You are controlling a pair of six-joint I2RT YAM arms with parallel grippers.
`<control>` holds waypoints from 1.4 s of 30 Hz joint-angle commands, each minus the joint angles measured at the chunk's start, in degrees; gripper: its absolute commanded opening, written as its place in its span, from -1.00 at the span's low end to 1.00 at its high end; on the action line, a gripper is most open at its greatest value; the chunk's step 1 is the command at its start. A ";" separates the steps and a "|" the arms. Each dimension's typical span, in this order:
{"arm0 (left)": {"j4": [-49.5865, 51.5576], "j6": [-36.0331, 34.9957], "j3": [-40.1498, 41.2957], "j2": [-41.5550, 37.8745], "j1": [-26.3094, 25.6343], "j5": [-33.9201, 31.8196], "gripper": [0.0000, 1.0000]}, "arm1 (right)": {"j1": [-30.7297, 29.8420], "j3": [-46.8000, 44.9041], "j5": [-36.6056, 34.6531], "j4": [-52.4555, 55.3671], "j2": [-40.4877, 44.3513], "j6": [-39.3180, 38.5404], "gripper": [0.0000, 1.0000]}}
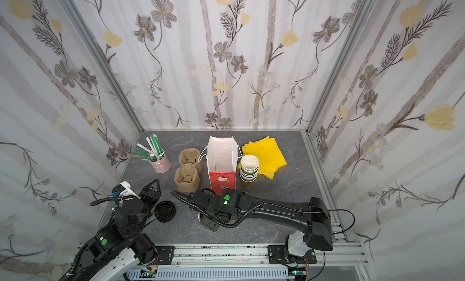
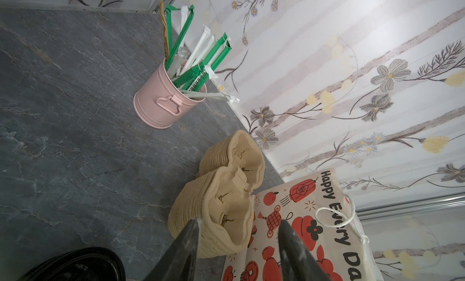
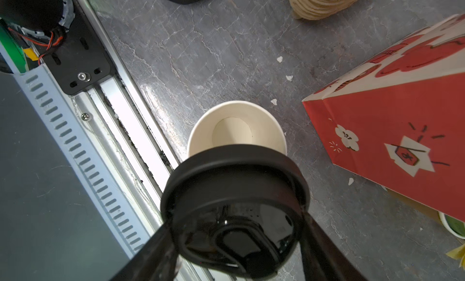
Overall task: Pack a coffee takeout order
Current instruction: Close the lid on the coffee cup.
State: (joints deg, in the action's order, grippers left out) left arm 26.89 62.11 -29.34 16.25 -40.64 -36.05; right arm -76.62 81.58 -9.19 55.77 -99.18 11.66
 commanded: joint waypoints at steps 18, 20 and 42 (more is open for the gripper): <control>5.17 -2.02 -0.42 -3.76 0.06 -3.15 0.10 | 2.02 9.74 2.11 5.35 -10.13 -2.76 0.15; 5.34 -2.00 -0.32 -3.82 0.01 -3.38 0.11 | 2.08 9.91 1.82 5.57 -10.59 -2.75 0.16; 5.81 -1.90 -0.43 -4.55 0.04 -3.73 0.12 | 1.56 13.92 1.53 11.48 -13.82 -1.11 0.16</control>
State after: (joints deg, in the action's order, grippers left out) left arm 32.40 60.40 -29.56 11.90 -40.64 -37.89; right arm -74.98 94.85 -7.86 67.22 -112.40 9.91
